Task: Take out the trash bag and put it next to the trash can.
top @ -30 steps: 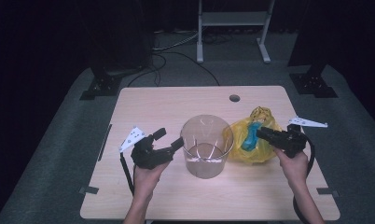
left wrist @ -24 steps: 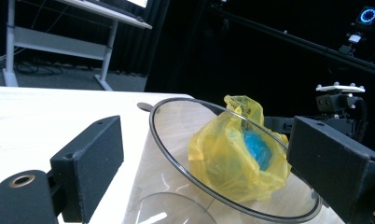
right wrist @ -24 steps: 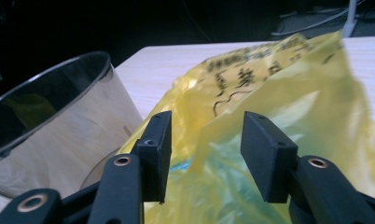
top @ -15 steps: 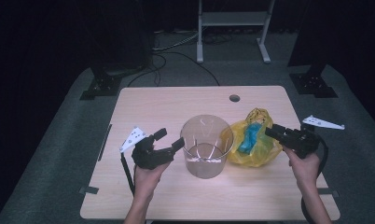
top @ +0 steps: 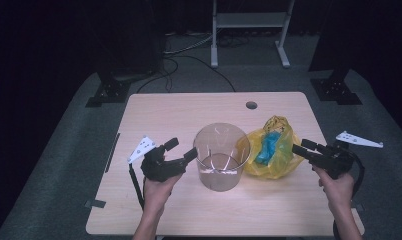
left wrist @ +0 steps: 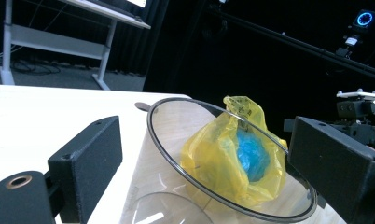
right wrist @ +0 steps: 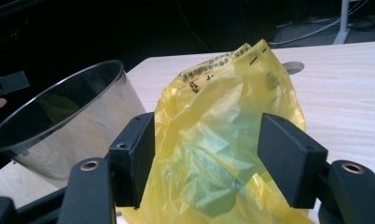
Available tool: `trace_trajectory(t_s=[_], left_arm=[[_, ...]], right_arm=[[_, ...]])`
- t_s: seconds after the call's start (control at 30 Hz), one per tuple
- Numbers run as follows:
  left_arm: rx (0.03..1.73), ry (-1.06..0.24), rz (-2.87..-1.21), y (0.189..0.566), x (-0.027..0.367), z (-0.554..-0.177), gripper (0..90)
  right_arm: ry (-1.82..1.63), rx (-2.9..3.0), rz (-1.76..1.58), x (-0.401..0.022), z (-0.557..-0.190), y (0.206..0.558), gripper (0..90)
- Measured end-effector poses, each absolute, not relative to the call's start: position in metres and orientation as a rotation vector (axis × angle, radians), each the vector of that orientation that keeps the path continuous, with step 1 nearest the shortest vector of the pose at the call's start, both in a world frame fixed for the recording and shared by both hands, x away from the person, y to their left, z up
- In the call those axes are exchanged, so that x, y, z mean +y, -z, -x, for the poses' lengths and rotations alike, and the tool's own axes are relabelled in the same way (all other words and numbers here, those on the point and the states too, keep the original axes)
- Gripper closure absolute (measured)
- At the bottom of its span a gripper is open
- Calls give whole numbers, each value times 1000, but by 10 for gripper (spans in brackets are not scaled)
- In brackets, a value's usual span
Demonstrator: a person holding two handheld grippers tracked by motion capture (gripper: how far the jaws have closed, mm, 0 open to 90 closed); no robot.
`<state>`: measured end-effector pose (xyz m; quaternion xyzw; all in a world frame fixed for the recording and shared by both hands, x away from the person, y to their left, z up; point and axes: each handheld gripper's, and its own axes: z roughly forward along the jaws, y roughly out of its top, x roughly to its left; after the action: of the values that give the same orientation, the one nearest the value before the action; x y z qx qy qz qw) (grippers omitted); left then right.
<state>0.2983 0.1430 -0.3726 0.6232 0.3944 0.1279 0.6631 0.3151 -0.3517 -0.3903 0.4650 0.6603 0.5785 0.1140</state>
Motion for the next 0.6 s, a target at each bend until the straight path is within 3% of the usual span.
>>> trace_trajectory(t_s=[0.6], left_arm=[[903, -286, -1411, 374, 142, -299, 66]], right_arm=[[-1678, 1990, -1354, -348, -295, 409, 296]])
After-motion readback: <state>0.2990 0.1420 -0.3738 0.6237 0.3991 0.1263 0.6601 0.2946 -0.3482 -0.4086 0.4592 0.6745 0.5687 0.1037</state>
